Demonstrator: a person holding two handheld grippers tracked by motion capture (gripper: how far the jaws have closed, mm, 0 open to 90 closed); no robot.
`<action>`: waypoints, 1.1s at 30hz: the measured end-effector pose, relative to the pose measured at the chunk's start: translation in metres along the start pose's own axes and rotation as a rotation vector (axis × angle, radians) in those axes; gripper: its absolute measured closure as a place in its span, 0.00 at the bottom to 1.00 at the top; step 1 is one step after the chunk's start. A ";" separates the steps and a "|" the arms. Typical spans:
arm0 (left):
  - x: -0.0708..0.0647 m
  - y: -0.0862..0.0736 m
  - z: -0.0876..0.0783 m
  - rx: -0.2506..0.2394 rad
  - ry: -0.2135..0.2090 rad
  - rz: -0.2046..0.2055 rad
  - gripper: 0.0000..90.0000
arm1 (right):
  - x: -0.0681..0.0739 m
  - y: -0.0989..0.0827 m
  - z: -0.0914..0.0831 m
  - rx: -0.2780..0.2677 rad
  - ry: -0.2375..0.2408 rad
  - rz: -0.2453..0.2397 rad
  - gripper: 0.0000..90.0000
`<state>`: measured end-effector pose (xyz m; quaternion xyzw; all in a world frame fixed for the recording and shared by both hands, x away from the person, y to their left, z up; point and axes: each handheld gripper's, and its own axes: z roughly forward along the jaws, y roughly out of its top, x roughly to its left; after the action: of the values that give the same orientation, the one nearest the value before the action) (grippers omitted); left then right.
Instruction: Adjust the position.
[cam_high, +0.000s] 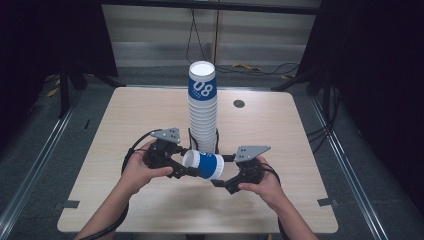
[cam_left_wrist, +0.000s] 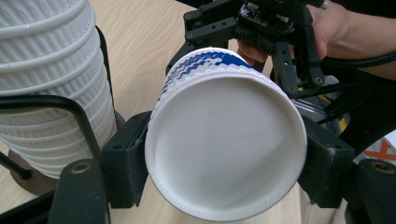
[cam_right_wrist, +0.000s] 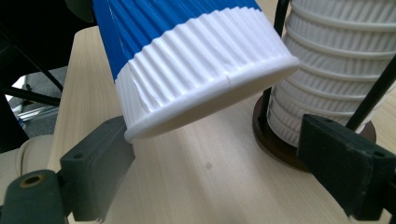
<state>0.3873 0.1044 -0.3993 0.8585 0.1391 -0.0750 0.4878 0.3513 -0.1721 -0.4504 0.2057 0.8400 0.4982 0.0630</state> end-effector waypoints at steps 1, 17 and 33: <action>0.000 0.000 0.000 -0.001 -0.002 -0.001 0.32 | 0.000 0.000 0.000 -0.002 -0.001 -0.004 0.11; 0.002 -0.001 0.005 0.009 -0.015 -0.019 0.32 | -0.001 -0.002 -0.001 0.005 0.001 -0.038 0.11; 0.002 -0.001 0.010 0.011 -0.021 -0.024 0.32 | -0.001 -0.002 0.002 -0.026 0.020 -0.043 0.11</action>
<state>0.3890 0.0970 -0.4053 0.8586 0.1436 -0.0906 0.4836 0.3518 -0.1720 -0.4534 0.1816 0.8383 0.5096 0.0679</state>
